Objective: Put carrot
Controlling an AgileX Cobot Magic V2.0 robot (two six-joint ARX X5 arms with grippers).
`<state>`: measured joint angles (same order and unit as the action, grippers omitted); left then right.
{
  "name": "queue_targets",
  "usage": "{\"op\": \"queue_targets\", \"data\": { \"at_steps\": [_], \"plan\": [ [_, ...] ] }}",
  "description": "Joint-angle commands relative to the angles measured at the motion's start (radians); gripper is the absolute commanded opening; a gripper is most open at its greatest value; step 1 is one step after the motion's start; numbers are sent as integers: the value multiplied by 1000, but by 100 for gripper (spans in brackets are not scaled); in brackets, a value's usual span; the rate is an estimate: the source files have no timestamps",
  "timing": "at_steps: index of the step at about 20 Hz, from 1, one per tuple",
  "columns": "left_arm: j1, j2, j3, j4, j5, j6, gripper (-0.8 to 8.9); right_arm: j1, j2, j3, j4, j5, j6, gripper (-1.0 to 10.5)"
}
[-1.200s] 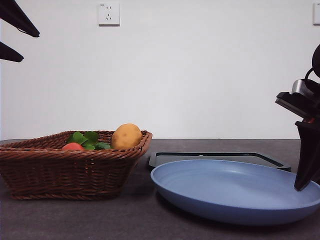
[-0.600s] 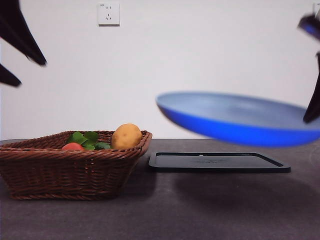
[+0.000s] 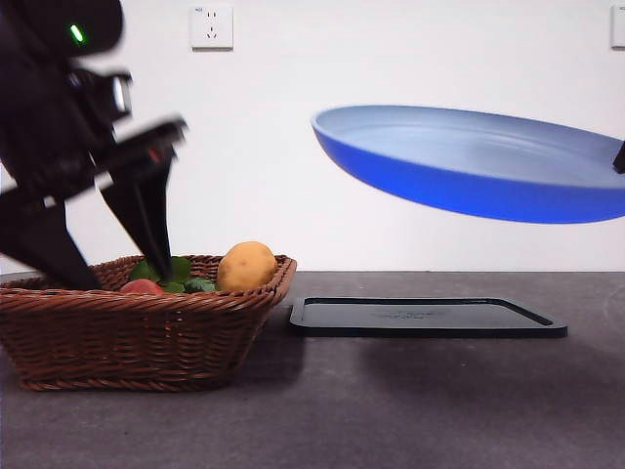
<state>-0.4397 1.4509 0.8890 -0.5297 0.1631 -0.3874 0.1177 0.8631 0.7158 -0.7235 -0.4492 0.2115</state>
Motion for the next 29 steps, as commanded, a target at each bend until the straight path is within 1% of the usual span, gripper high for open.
{"op": "queue_targets", "data": {
  "at_steps": [1,3,4,6,9,10,12,13,15,20,22,25,27,29],
  "plan": [
    [-6,90,60,5,-8,-37,329,1,-9,11,11,8,8,4],
    [-6,159,108,3,-36,-44,329,1,-16,11,11,10,8,4],
    [-6,190,128,-1,-36,-63,329,1,-16,11,11,10,8,4],
    [-6,235,152,1,-35,-66,323,1,-16,11,11,10,8,4],
    [-6,259,159,11,-41,-65,320,1,-15,11,11,10,8,3],
    [-6,259,159,13,-45,-64,291,1,-15,11,11,10,8,4],
    [-6,259,159,12,-59,-53,194,1,-15,11,11,10,8,4],
    [-5,259,159,14,-64,-50,162,1,-15,11,11,11,8,4],
    [-4,259,159,31,-71,-27,138,1,-15,11,11,11,8,4],
    [3,254,160,35,-54,-27,138,1,-15,11,12,20,5,4],
    [8,228,161,35,-52,-15,138,1,-15,11,12,66,5,4],
    [10,134,161,35,-51,26,138,1,-10,11,12,85,5,4],
    [14,51,164,38,-48,33,138,1,-4,11,18,88,5,4],
    [14,-37,167,45,-6,49,138,2,6,11,28,88,7,3]
  ]
}}
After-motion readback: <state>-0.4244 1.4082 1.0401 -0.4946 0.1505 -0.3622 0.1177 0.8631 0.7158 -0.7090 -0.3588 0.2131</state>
